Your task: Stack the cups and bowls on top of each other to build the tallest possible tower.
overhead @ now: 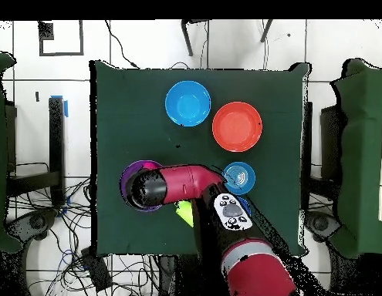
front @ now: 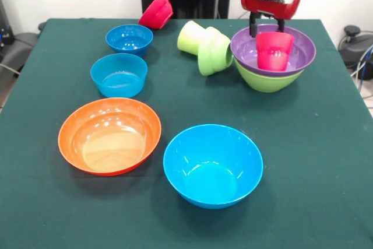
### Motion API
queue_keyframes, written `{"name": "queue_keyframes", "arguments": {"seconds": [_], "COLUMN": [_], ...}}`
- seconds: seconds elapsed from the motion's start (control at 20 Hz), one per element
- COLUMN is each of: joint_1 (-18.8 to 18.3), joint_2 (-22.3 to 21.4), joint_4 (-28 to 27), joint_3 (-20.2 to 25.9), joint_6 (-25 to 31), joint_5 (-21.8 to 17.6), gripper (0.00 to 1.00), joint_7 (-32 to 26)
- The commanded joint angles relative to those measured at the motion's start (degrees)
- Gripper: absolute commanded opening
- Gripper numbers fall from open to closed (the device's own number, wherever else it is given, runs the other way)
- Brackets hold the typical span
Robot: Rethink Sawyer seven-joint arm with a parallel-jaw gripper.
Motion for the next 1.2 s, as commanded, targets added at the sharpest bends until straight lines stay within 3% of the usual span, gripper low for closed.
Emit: {"name": "queue_keyframes", "arguments": {"seconds": [0.05,1.2], "joint_1": [-1.3,-1.7], "joint_2": [0.0,2.1], "joint_4": [-3.4,-13.5], "joint_3": [5.8,5.5], "joint_6": [4.6,11.0], "joint_5": [0.6,-1.1], "gripper": [1.00,1.00], "joint_7": [-5.4,-6.0]}}
